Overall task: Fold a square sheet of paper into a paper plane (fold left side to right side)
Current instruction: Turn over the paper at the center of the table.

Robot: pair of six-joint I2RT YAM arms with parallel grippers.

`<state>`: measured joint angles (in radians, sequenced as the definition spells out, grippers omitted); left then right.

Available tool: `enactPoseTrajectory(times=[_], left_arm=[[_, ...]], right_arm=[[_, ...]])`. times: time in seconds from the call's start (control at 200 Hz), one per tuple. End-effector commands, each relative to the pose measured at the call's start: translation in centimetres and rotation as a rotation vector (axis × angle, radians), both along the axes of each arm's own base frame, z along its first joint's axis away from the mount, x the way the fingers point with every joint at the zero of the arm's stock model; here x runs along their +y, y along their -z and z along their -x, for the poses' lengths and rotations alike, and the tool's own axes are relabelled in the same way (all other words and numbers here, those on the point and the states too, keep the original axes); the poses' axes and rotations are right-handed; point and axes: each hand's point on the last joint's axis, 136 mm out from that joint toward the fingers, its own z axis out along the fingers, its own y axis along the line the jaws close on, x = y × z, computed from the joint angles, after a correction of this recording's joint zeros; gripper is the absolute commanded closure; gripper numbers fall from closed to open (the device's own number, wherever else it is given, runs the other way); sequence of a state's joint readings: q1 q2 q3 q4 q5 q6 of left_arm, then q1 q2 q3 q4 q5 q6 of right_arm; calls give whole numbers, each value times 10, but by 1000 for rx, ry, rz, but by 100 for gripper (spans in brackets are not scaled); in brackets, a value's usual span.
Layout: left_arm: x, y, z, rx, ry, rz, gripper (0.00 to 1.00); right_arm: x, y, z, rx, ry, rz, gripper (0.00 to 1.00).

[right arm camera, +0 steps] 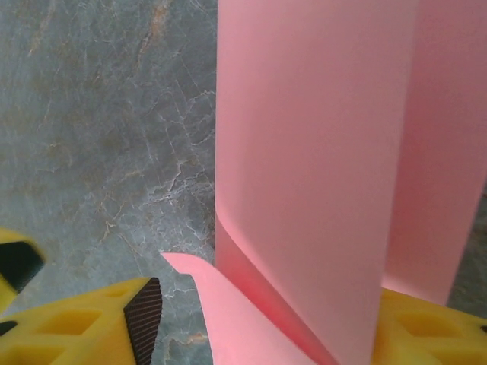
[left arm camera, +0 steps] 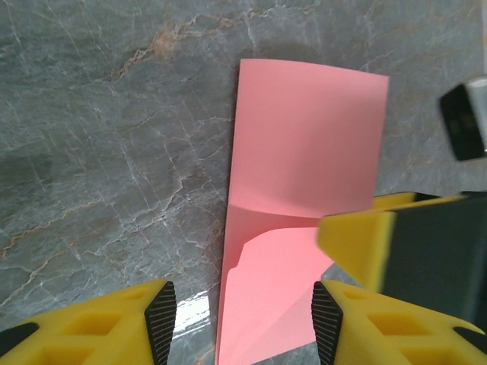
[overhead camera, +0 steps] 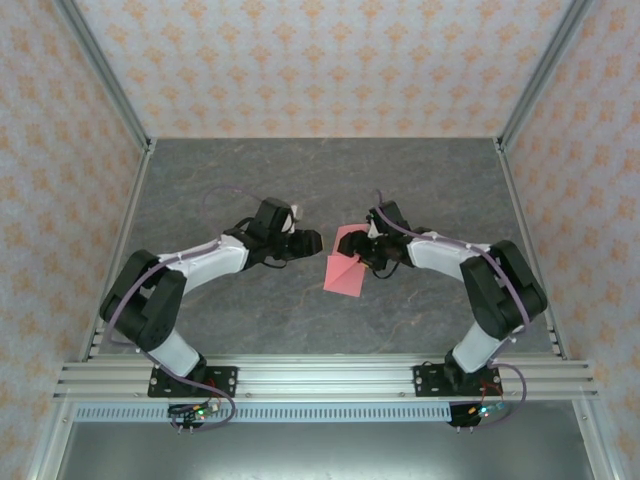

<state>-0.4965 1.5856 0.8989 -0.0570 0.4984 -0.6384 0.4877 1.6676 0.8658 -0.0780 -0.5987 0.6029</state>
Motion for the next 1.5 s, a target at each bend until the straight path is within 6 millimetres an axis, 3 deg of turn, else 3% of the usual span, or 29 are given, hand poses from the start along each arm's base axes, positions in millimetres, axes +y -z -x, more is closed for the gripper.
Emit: enactPoseTrajectory(times=[0.0, 0.11, 0.195, 0.24, 0.305, 0.43, 0.56, 0.651, 0.731, 0.881, 1.026, 1.151, 1.371, 1.496], left_arm=[[15, -7, 4, -24, -32, -48, 46], [20, -19, 8, -51, -36, -53, 45], [24, -31, 11, -82, -42, -56, 43], [29, -37, 12, -100, -57, -62, 40], [36, -53, 14, -144, -81, -60, 36], [44, -89, 19, -233, -109, -30, 25], [37, -151, 31, -371, -83, 128, 13], [28, -202, 45, -477, -30, 279, 4], [18, -240, 58, -541, 38, 394, 3], [2, -283, 71, -581, 147, 540, 3], [-2, -299, 74, -609, 181, 571, 6], [-5, -306, 72, -615, 189, 605, 12], [-5, -320, 75, -645, 189, 659, 36], [-4, -323, 75, -655, 185, 678, 56]], right_arm=[[14, -11, -10, -24, -10, -72, 43], [15, -15, -11, -36, -17, -80, 60], [17, -22, -11, -54, -33, -95, 81], [19, -30, -12, -77, -42, -116, 90], [21, -50, -16, -131, -51, -161, 96], [21, -109, -26, -263, -75, -281, 98], [13, -186, -28, -438, -123, -404, 99], [14, -243, -19, -569, -185, -491, 99], [18, -287, -9, -653, -247, -561, 100], [27, -342, 11, -747, -332, -653, 99], [39, -371, 31, -788, -400, -715, 99], [47, -382, 45, -791, -436, -754, 99], [51, -394, 59, -754, -449, -821, 98], [51, -394, 63, -733, -446, -834, 97]])
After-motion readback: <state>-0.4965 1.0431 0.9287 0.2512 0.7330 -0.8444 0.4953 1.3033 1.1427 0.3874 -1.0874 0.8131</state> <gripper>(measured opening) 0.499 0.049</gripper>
